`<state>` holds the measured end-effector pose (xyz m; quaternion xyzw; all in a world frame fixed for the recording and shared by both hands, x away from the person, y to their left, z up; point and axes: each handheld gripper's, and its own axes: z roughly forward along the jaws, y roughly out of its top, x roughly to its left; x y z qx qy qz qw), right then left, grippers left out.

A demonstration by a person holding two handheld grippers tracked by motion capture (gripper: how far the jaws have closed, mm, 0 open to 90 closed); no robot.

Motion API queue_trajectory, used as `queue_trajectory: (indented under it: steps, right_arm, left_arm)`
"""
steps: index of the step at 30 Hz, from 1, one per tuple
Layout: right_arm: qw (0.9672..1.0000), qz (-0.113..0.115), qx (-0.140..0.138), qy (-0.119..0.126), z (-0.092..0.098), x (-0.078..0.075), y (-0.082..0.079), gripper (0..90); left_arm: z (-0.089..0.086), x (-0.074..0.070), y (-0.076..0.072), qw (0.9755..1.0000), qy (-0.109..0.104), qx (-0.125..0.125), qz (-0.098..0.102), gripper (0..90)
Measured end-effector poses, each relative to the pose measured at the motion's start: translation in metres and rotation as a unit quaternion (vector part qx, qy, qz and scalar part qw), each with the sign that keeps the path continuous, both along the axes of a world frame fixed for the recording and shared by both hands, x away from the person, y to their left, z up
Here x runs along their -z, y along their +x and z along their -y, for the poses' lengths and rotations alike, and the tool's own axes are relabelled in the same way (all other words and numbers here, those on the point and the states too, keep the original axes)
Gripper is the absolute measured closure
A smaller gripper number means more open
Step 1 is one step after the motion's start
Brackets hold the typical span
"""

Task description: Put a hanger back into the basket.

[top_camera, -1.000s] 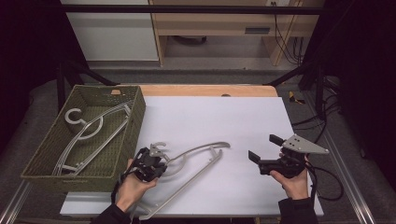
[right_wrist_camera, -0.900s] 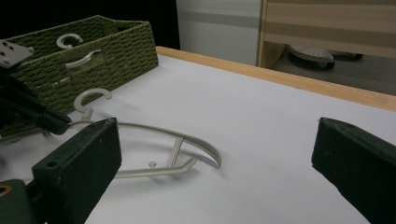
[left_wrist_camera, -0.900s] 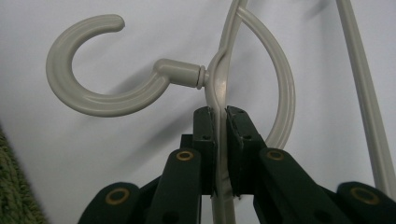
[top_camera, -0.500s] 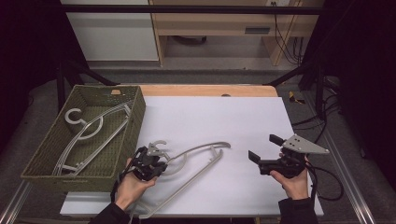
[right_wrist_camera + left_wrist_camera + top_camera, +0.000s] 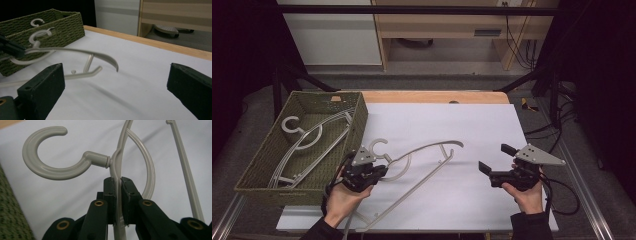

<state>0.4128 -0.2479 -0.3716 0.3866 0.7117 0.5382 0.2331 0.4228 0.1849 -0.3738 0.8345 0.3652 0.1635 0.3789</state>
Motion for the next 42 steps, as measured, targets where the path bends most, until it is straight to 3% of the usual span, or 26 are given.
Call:
queue_trajectory:
  steps: [5, 16, 27, 32, 33, 39, 42]
  right_arm:
    - [1.0, 0.0, 0.002, 0.0, 0.0, 0.001, 0.001, 1.8]
    - [1.0, 0.0, 0.002, 0.0, 0.002, 0.001, 0.001, 1.8]
    - [1.0, -0.001, 0.003, 0.001, 0.003, 0.001, 0.002, 1.8]
    - [1.0, -0.002, 0.004, 0.001, 0.004, 0.002, 0.002, 1.8]
    - [1.0, -0.002, 0.004, 0.002, 0.004, 0.001, 0.002, 1.8]
    - [1.0, -0.003, 0.006, 0.001, 0.005, 0.002, 0.002, 1.8]
    - [1.0, -0.002, 0.005, 0.0, 0.005, 0.002, 0.002, 1.8]
  left_arm:
    - [-0.015, -0.025, -0.003, 0.9994, -0.015, -0.011, 0.028, 83.1]
    - [-0.038, -0.073, 0.002, 0.9965, -0.027, -0.033, 0.072, 83.1]
    - [-0.065, -0.119, 0.011, 0.9909, -0.016, -0.059, 0.12, 83.0]
    - [-0.081, -0.131, 0.02, 0.9877, -0.003, -0.08, 0.134, 83.1]
    - [-0.084, -0.132, 0.022, 0.9886, 0.002, -0.079, 0.128, 83.1]
    - [-0.104, -0.129, 0.038, 0.9883, 0.01, -0.099, 0.116, 83.0]
    - [-0.115, -0.127, 0.045, 0.9871, 0.021, -0.109, 0.116, 83.0]
